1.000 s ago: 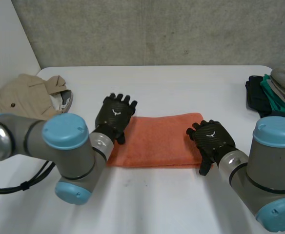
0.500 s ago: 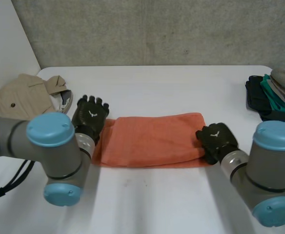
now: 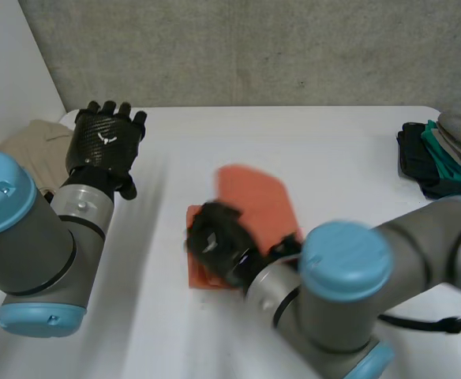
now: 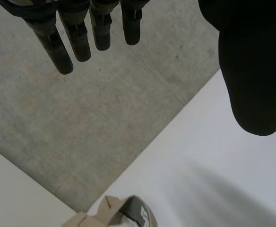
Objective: Fold the laundry.
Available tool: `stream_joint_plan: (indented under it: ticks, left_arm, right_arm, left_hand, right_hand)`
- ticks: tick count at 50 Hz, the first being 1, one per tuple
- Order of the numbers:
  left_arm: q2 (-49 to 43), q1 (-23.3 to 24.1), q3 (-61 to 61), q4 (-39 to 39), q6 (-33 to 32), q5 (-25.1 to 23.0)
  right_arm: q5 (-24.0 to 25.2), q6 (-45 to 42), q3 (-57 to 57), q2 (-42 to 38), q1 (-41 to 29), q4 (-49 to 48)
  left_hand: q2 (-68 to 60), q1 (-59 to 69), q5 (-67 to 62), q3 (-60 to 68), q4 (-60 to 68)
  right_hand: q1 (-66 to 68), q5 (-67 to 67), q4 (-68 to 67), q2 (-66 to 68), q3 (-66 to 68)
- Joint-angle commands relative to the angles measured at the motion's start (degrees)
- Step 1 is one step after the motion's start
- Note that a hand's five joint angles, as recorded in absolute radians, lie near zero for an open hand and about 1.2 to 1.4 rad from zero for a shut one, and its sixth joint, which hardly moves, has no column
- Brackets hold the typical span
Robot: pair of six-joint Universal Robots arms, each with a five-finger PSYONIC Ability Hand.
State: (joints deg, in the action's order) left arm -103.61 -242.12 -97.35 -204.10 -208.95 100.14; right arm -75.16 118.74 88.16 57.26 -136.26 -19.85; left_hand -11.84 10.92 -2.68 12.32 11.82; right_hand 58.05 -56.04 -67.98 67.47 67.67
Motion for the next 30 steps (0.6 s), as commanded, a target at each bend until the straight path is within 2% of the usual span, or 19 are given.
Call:
stream_joint_plan:
  ticks: [1,3,4,7,8,10,12,15,18,22,26,27,30]
  left_arm:
    - [-1.2,-1.1,0.4,-0.2,2.2,-0.1]
    - [-1.7,-1.3,0.9,-0.2,3.0,-0.2]
    - [-2.5,-1.2,1.8,-0.2,3.8,-0.3]
    - [-3.8,-0.5,3.6,-0.2,5.0,-0.6]
    - [-4.7,0.0,4.9,-0.1,5.8,-1.2]
    - [-5.7,1.4,6.2,0.0,7.0,-1.9]
    - [-7.6,4.7,8.4,0.0,8.8,-2.9]
    - [-10.5,9.1,11.6,1.1,11.2,-3.3]
    - [-13.2,11.6,14.0,3.3,12.8,-3.3]
    - [-17.8,14.3,18.1,9.0,15.7,-2.8]
    - [-22.3,14.8,20.4,14.9,18.4,0.1]
    - [-23.6,14.8,20.7,16.7,18.6,2.2]
    - [-25.1,14.8,20.7,18.1,18.2,5.1]
  right_arm:
    - [3.1,3.7,0.3,-1.5,-0.7,-0.7]
    - [2.6,6.5,0.4,-1.0,0.5,-1.0]
    - [2.1,11.6,0.7,0.3,2.6,-0.9]
    - [1.3,23.3,1.7,5.3,6.4,-0.5]
    - [0.9,32.2,2.6,8.8,8.4,-0.4]
    - [0.5,40.3,3.1,11.6,10.3,0.4]
    - [0.2,49.7,2.9,13.9,13.4,3.8]
    - [-0.1,53.6,1.1,14.0,16.9,10.1]
    - [-0.2,54.8,-1.1,12.9,18.0,14.3]
    - [-0.8,54.1,-5.6,6.9,17.9,18.3]
    - [-3.5,53.1,-11.3,0.9,17.7,20.8]
    - [-4.4,52.6,-13.3,-1.5,17.7,22.1]
    - [-4.9,51.4,-15.8,-5.2,17.7,23.8]
  left_hand:
    - [1.0,0.0,1.8,-1.4,-0.9]
    - [1.1,-0.2,2.0,-1.6,-1.1]
    - [1.0,0.0,1.8,-1.4,-0.9]
    - [1.0,0.0,1.8,-1.4,-0.9]
    - [0.8,0.1,1.6,-1.3,-0.8]
    - [0.8,0.1,1.6,-1.3,-0.8]
    - [0.3,0.6,1.1,-0.8,-0.3]
    - [-0.2,1.1,0.6,-0.3,0.2]
    - [-0.6,1.5,0.3,0.1,0.6]
    - [-1.6,2.5,-0.7,1.1,1.6]
    - [-1.9,2.8,-1.1,1.4,1.9]
    - [-1.9,2.8,-1.1,1.4,1.9]
    - [-1.9,2.8,-1.1,1.4,1.9]
  right_hand:
    - [-20.2,28.2,30.1,-29.6,-29.8]
    - [-39.0,47.0,48.9,-48.4,-48.6]
    - [-48.1,56.0,58.0,-57.5,-57.7]
    - [-48.1,56.0,58.0,-57.5,-57.7]
    - [-48.1,56.0,58.0,-57.5,-57.7]
    - [-48.1,56.0,58.0,-57.5,-57.7]
    - [-48.1,56.0,58.0,-57.5,-57.7]
    - [-48.1,56.0,58.0,-57.5,-57.7]
    - [-48.1,56.0,58.0,-57.5,-57.7]
    - [-48.1,56.0,58.0,-57.5,-57.7]
    - [-48.1,56.0,58.0,-57.5,-57.7]
    - [-48.1,56.0,58.0,-57.5,-57.7]
    - [-48.1,56.0,58.0,-57.5,-57.7]
